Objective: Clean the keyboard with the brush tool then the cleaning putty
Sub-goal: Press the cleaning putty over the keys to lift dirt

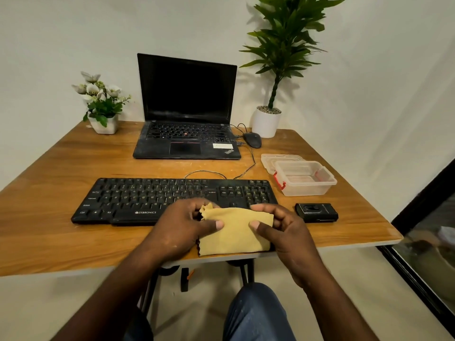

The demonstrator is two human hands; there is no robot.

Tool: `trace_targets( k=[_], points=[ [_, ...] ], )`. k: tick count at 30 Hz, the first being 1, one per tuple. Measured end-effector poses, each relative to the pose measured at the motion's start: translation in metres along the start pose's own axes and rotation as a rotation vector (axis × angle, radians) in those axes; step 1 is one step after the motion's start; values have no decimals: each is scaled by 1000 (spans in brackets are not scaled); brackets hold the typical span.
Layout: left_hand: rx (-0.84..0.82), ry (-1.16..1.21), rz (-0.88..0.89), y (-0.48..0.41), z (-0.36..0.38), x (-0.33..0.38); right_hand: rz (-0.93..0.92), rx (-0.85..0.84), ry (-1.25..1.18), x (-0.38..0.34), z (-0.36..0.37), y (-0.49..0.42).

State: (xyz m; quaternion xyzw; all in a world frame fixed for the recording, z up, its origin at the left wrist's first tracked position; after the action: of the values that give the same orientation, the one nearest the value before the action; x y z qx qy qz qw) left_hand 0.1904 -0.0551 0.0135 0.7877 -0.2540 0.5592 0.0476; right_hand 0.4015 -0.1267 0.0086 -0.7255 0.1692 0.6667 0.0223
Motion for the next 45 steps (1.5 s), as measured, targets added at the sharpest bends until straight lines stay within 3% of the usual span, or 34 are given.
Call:
trace_targets(
  k=[5, 15, 18, 23, 28, 32, 36, 45],
  points=[
    [108, -319, 109, 1, -5, 2, -124, 187, 371, 0, 5, -11],
    [67, -671, 210, -9, 19, 12, -156, 292, 471, 1, -23, -18],
    [56, -738, 205, -17, 35, 17, -164, 341, 576, 0, -35, -20],
    [35, -871, 203, -31, 65, 31, -215, 589, 946, -14, -61, -15],
    [80, -832, 130, -29, 63, 26, -223, 673, 1008, -24, -51, -9],
    [103, -772, 133, -18, 36, 17, -402, 547, 859, -44, -15, -6],
    [115, -828, 134, 2, -7, 1, -468, 312, 1007, -38, 48, -13],
    [308, -856, 2, 45, -112, -29, -398, 346, 1175, -26, 59, -35]
  ],
)
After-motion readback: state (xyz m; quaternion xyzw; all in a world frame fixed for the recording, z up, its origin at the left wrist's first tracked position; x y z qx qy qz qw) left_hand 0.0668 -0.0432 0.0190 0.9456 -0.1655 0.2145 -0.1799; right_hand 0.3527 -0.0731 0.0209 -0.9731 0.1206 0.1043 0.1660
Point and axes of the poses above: each hand's wrist, its own y-axis away from the middle knuckle, its own z-axis out of the palm, x = y × z, the point moved 9 cm from there along -y, towards the middle knuckle, and after that the axes turned 13 degrees about z, right-handed, at the moved point
